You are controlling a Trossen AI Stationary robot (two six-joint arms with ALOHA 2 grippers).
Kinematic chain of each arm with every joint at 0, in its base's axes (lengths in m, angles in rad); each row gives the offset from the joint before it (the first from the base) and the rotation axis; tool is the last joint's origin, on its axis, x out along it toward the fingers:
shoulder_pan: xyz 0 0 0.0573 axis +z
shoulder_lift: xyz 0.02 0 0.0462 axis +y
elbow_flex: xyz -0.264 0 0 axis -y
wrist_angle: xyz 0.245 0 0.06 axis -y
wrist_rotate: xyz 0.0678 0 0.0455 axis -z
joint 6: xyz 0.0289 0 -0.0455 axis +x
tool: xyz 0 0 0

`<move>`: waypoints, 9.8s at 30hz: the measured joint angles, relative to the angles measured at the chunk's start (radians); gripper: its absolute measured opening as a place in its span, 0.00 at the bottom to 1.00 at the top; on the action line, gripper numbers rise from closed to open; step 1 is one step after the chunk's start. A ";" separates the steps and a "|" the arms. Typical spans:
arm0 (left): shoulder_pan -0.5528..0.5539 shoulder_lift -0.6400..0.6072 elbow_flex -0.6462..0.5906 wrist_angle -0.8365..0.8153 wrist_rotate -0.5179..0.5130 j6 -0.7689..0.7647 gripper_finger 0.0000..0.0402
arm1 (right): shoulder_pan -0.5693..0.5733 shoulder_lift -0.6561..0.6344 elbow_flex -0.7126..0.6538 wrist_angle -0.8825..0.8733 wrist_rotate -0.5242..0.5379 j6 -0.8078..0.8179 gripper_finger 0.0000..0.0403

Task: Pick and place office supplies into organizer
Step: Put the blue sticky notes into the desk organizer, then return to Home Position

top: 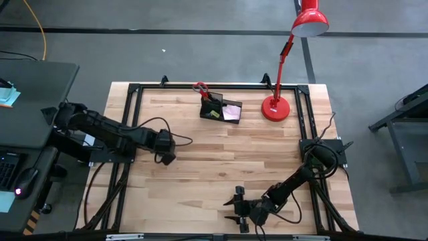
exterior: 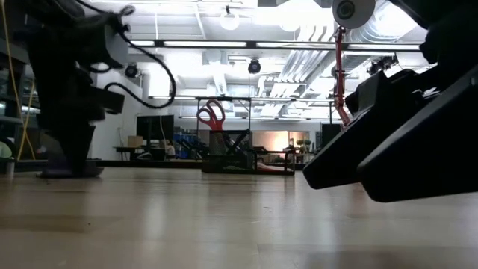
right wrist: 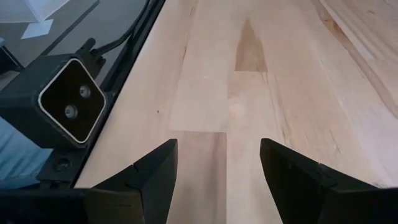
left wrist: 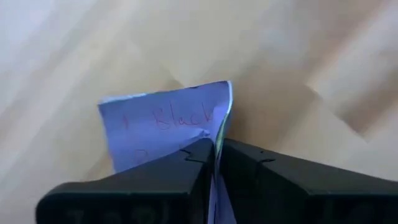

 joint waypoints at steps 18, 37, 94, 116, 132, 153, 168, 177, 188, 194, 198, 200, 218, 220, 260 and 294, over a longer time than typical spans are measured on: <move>-0.043 -0.007 0.208 0.211 -0.141 0.143 0.03 | 0.041 0.001 0.000 0.006 0.020 0.041 0.55; 0.187 0.260 0.642 0.247 -0.052 0.761 0.01 | 0.304 0.001 0.000 0.193 0.174 -0.109 0.55; 0.453 0.843 1.305 -0.059 0.146 1.483 0.04 | 0.307 0.000 0.000 0.028 0.405 0.059 0.55; 0.440 0.843 1.305 -0.014 0.092 1.430 0.41 | 0.307 0.000 0.000 -0.034 0.405 0.148 0.55; 0.427 0.745 1.301 -0.072 0.744 1.117 0.46 | 0.307 0.000 0.000 -0.020 0.475 0.183 0.55; -0.116 0.309 0.426 1.022 0.292 0.774 0.46 | 0.117 0.000 -0.005 0.429 -0.117 -0.242 0.55; -0.526 0.295 -0.093 1.690 -0.066 0.739 0.46 | 0.038 -0.066 -0.438 0.935 -0.216 -0.251 0.55; -0.634 0.296 -0.306 1.894 -0.255 0.747 0.46 | 0.039 -0.231 -0.586 0.831 -0.135 -0.257 0.55; -0.659 0.296 -0.489 2.089 -0.358 0.730 0.46 | -0.001 -0.439 -0.778 0.793 -0.093 -0.242 0.55; -0.622 0.297 -0.511 2.087 -0.359 0.727 0.46 | -0.004 -0.545 -0.850 0.772 -0.055 -0.248 0.55; -0.517 0.297 -0.511 2.083 -0.195 0.738 0.46 | -0.034 -0.603 -0.900 0.755 -0.040 -0.242 0.55; -0.473 0.297 -0.511 2.083 -0.141 0.751 0.46 | -0.036 -0.638 -0.923 0.762 -0.047 -0.261 0.55; -0.164 0.296 -0.510 2.142 0.100 0.773 0.46 | -0.080 -1.123 -0.977 0.335 0.003 -0.266 0.55; -0.135 0.296 -0.510 2.162 0.136 0.772 0.46 | -0.086 -1.198 -0.977 0.285 -0.005 -0.283 0.55; 0.431 0.034 -0.509 2.035 0.704 0.677 0.46 | -0.089 -2.094 -0.961 -0.536 0.019 -0.325 0.55; 0.158 -0.943 -0.508 0.919 -0.038 0.699 0.46 | -0.089 -2.093 -0.960 -0.539 0.018 -0.326 0.55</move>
